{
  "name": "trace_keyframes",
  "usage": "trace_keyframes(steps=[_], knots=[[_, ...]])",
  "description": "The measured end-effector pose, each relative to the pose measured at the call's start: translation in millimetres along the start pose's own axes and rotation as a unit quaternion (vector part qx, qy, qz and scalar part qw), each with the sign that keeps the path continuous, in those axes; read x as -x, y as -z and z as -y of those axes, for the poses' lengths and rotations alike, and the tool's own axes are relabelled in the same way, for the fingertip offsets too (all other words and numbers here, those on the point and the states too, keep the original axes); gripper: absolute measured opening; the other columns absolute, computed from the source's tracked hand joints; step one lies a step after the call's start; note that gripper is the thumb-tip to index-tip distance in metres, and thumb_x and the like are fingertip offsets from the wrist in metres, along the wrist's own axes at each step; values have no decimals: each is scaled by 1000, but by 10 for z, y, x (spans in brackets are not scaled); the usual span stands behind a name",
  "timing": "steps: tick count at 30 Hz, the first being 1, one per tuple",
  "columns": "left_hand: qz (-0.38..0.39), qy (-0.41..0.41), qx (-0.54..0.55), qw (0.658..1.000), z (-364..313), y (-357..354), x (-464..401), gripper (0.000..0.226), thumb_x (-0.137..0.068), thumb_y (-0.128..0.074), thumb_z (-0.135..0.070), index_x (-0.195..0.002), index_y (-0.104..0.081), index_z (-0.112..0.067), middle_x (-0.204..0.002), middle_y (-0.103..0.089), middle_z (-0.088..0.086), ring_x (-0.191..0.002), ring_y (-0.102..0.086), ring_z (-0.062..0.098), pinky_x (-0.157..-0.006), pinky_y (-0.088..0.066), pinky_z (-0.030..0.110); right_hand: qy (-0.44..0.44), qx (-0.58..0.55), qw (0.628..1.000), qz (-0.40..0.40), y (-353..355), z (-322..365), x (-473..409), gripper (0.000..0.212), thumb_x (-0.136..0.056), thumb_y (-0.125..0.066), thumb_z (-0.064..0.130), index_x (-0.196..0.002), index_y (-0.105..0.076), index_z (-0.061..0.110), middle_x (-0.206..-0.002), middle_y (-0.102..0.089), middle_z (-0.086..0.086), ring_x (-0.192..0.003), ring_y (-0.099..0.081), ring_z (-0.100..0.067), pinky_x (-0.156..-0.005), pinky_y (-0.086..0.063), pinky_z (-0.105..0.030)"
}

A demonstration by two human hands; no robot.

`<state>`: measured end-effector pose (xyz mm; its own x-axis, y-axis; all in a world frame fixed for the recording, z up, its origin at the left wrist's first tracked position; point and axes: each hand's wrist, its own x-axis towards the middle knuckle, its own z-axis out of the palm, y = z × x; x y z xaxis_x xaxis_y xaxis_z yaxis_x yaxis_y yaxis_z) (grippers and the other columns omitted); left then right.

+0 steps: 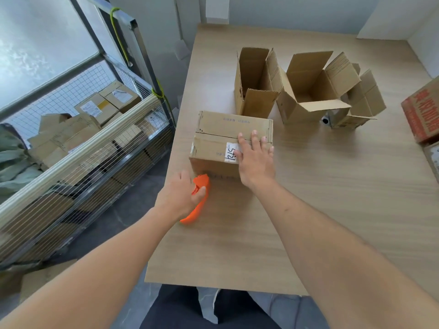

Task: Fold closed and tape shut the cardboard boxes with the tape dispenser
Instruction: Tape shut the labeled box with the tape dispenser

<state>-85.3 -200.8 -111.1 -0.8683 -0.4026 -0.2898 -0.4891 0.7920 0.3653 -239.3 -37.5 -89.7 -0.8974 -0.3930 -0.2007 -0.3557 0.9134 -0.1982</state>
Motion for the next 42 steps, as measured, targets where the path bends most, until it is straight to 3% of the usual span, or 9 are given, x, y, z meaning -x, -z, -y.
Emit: trace_keyframes(steps=[5,8,12,16,18,23,29,38,42], knots=[[116,-14,-37,992,193,-350,48,55,-92,-64,-46,-132,-42,-16,-110,-63,7,-95,-61,29,-72,-41,35,0,-1,1000,20,7,-6,-23,54,-111,-21,43,-163,-9,35,-172,3,-4,-157,1,-32,-127,-4,-50],[124,-16,-32,992,239,-504,78,73,-94,-63,-30,-153,-21,-18,-104,-63,10,-92,-61,31,-76,-46,38,2,1,1000,31,23,-13,-35,54,-111,-21,43,-163,-7,35,-172,5,-3,-157,3,-31,-127,-2,-50],[126,-2,-25,992,246,-516,107,83,-94,-56,-16,-158,-6,-29,-98,-59,7,-82,-59,27,-69,-50,41,2,-1,999,43,27,-36,-37,54,-111,-20,43,-163,-8,35,-172,6,-4,-157,3,-32,-127,-1,-51],[100,-31,-21,994,409,-307,215,86,-91,-58,-15,-157,-8,-39,-119,-59,1,-99,-61,31,-74,-54,42,5,1,999,52,42,-41,-52,54,-111,-19,43,-163,-9,34,-172,6,-4,-157,3,-32,-127,-2,-51],[69,-55,-16,996,523,-174,301,86,-90,-59,-15,-155,-10,-43,-124,-59,-3,-95,-61,28,-70,-50,39,6,4,999,52,52,-40,-63,54,-111,-20,43,-163,-9,34,-172,4,-5,-157,1,-33,-127,-3,-51],[23,-82,-5,996,672,227,426,101,-92,-62,-18,-156,10,-49,-93,-61,-4,-58,-54,16,-53,-41,33,8,6,998,64,81,-28,-68,54,-111,-23,43,-163,-9,35,-172,3,-5,-157,-1,-33,-127,-5,-52],[-37,-172,16,984,526,709,321,106,-89,-65,-12,-158,6,-51,-75,-52,-8,-53,-51,16,-46,-44,36,34,19,995,90,138,-2,34,55,-111,-23,46,-163,-7,36,-172,4,-4,-157,-2,-32,-127,-8,-50],[-45,-298,-38,953,219,956,-74,102,-90,-66,-9,-160,-2,-46,-86,-61,1,-73,-52,24,-72,-52,48,59,5,994,92,186,106,317,56,-107,-40,46,-159,-22,35,-171,-10,-3,-155,-16,-30,-123,-22,-47],[-34,-341,-66,937,67,973,-276,108,-84,-66,2,-160,-7,-47,-84,-54,-13,-71,-51,23,-83,-51,45,61,2,997,45,292,64,259,46,-100,-55,51,-142,-44,34,-160,-33,3,-142,-40,-25,-105,-41,-41]])
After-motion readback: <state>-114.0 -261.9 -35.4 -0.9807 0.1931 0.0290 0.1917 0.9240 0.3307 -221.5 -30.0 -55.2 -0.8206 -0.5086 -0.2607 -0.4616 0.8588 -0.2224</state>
